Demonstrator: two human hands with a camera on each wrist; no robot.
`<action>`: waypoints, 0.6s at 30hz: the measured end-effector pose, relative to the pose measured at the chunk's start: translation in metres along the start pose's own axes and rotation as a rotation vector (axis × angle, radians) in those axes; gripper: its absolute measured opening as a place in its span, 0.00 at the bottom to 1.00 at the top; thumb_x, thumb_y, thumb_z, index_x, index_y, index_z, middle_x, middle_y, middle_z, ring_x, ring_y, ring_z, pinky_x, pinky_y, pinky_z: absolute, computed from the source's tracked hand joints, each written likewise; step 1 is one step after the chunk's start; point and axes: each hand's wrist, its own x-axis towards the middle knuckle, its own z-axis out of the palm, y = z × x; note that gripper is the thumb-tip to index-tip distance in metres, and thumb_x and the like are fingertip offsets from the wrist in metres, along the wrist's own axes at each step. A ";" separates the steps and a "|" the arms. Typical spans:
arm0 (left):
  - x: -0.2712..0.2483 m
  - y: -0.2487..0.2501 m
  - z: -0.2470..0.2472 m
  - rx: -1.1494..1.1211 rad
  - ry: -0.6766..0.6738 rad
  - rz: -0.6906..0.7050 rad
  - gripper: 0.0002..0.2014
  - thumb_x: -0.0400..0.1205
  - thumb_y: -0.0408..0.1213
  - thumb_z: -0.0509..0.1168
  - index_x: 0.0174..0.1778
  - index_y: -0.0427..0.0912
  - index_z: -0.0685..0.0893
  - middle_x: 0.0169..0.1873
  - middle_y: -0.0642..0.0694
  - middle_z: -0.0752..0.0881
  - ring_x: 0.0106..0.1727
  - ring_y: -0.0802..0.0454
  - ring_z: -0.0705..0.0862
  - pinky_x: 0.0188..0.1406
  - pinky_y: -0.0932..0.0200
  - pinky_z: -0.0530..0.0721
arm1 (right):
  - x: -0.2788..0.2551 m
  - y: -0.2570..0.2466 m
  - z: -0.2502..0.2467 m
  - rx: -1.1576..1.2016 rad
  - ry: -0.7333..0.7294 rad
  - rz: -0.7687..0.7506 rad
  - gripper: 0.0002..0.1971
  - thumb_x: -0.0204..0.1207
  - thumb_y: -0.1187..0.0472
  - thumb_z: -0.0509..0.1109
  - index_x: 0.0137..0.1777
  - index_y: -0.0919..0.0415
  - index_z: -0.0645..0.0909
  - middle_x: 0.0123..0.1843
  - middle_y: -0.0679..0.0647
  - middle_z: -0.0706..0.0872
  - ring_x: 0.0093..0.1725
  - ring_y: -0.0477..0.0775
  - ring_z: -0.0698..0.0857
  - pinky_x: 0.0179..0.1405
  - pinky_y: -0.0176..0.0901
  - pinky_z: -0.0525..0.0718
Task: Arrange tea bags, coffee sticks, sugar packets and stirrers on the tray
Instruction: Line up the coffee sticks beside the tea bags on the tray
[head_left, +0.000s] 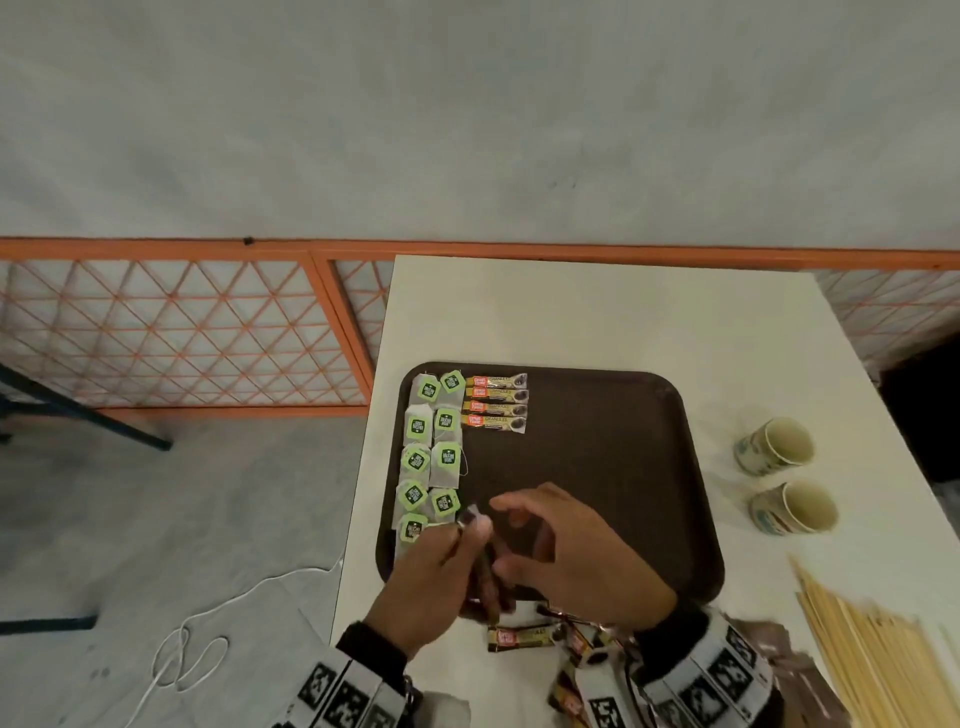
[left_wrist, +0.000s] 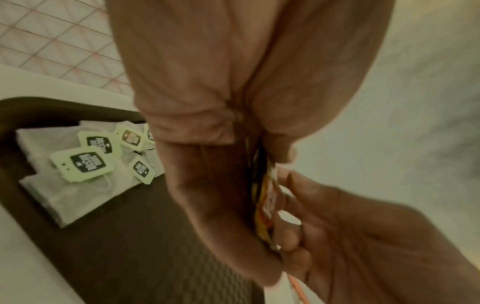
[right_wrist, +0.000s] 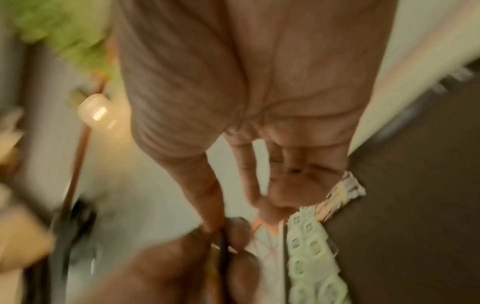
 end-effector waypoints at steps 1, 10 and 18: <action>0.000 0.003 0.000 0.063 -0.080 -0.035 0.20 0.91 0.43 0.52 0.45 0.35 0.83 0.35 0.37 0.89 0.34 0.41 0.89 0.33 0.52 0.90 | -0.001 0.002 -0.001 0.088 -0.006 -0.003 0.21 0.74 0.46 0.75 0.67 0.43 0.80 0.54 0.41 0.82 0.48 0.40 0.84 0.50 0.31 0.82; 0.009 0.001 -0.017 0.380 -0.205 -0.037 0.06 0.82 0.43 0.70 0.45 0.44 0.86 0.33 0.48 0.88 0.32 0.57 0.87 0.33 0.65 0.83 | 0.008 0.014 -0.002 0.418 -0.005 0.063 0.04 0.79 0.61 0.74 0.48 0.58 0.89 0.38 0.51 0.91 0.32 0.47 0.86 0.33 0.36 0.83; 0.027 -0.017 -0.056 0.283 0.227 -0.022 0.11 0.82 0.40 0.69 0.39 0.36 0.85 0.31 0.38 0.89 0.25 0.54 0.84 0.24 0.69 0.78 | 0.080 0.073 0.000 0.617 0.385 0.476 0.05 0.81 0.66 0.70 0.46 0.63 0.86 0.37 0.59 0.88 0.28 0.45 0.83 0.27 0.32 0.80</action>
